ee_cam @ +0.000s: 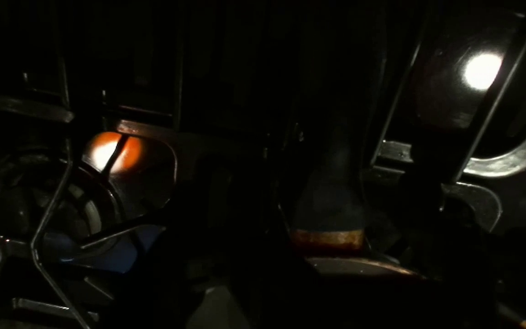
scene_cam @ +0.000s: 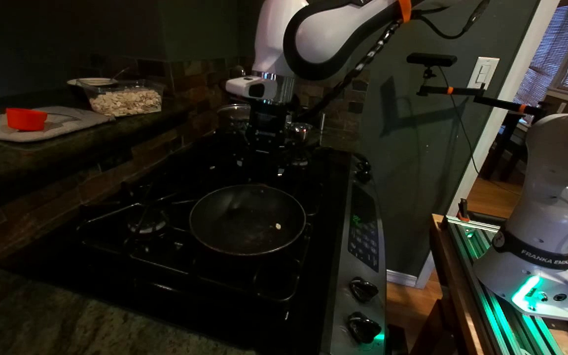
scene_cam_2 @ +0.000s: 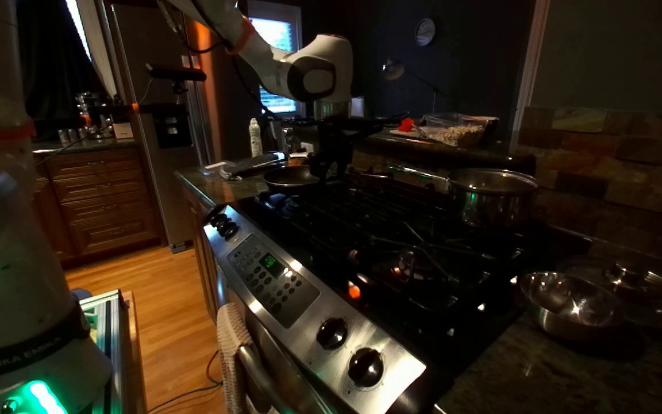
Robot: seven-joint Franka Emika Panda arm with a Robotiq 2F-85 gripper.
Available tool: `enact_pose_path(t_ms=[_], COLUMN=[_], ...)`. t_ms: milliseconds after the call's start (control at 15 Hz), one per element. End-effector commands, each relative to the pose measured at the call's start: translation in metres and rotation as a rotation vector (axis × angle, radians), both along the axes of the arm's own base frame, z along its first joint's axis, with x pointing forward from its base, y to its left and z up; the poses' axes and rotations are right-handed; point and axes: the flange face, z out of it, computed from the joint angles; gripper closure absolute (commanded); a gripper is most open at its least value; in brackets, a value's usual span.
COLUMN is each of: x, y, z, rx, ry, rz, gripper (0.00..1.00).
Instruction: Move the pan to the right
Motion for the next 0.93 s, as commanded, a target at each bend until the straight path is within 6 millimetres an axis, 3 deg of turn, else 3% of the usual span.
enact_pose_path(t_ms=[0, 133, 333, 400, 533, 800, 867], x=[0.007, 0.008, 0.009, 0.008, 0.007, 0.002, 0.002], y=[-0.001, -0.001, -0.001, -0.001, -0.001, 0.001, 0.001], z=[-0.006, -0.008, -0.011, -0.011, -0.010, 0.000, -0.001], rx=[-0.015, -0.027, -0.046, -0.055, -0.072, -0.111, -0.128], ry=[-0.031, -0.037, -0.039, -0.039, -0.037, -0.029, -0.028], rz=[0.003, 0.008, 0.018, 0.022, 0.032, 0.044, 0.047], gripper=[0.24, 0.22, 0.30, 0.48, 0.57, 0.90, 0.91])
